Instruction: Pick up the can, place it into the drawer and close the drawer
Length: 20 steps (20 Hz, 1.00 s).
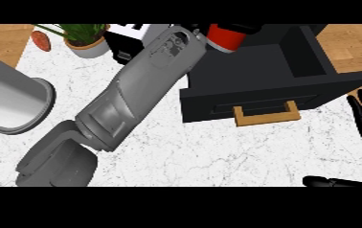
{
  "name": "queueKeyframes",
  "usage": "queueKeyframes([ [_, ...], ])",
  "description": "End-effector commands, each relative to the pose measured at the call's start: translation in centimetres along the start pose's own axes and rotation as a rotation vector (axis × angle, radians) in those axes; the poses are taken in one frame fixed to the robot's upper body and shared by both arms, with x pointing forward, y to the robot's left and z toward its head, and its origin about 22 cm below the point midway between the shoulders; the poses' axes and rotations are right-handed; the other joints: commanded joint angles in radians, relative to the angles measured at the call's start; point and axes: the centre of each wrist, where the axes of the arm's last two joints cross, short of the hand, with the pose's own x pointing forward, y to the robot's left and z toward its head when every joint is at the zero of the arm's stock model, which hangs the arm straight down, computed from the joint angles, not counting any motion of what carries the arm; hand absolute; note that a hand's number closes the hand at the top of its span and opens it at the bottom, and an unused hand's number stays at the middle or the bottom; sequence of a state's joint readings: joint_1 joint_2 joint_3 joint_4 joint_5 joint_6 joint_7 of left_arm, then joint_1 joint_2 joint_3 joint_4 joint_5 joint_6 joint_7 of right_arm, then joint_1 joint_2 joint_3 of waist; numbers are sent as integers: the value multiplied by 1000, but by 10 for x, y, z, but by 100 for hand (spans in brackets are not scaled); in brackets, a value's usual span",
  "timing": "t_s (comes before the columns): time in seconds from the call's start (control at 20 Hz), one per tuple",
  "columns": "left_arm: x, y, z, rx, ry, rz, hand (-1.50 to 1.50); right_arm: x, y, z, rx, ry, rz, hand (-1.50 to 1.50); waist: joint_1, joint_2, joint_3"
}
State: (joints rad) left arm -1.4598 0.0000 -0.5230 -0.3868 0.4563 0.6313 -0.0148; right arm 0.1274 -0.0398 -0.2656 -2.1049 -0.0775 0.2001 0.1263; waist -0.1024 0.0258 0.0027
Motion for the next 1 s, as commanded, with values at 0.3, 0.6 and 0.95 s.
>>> queueKeyframes([
  [0.3, -18, 3, 0, 79, 13, -61, -150, 4, 4, -6, 36, -26, 1, -150, -29, 6, 0],
  [0.6, -19, 0, 2, 123, 24, -50, -150, -1, 12, -1, 46, -14, -1, -150, -34, 6, 1],
  [0.95, -37, 0, 9, 118, 14, -28, -150, 20, 10, -8, 29, -73, 72, -150, -22, 7, -1],
])
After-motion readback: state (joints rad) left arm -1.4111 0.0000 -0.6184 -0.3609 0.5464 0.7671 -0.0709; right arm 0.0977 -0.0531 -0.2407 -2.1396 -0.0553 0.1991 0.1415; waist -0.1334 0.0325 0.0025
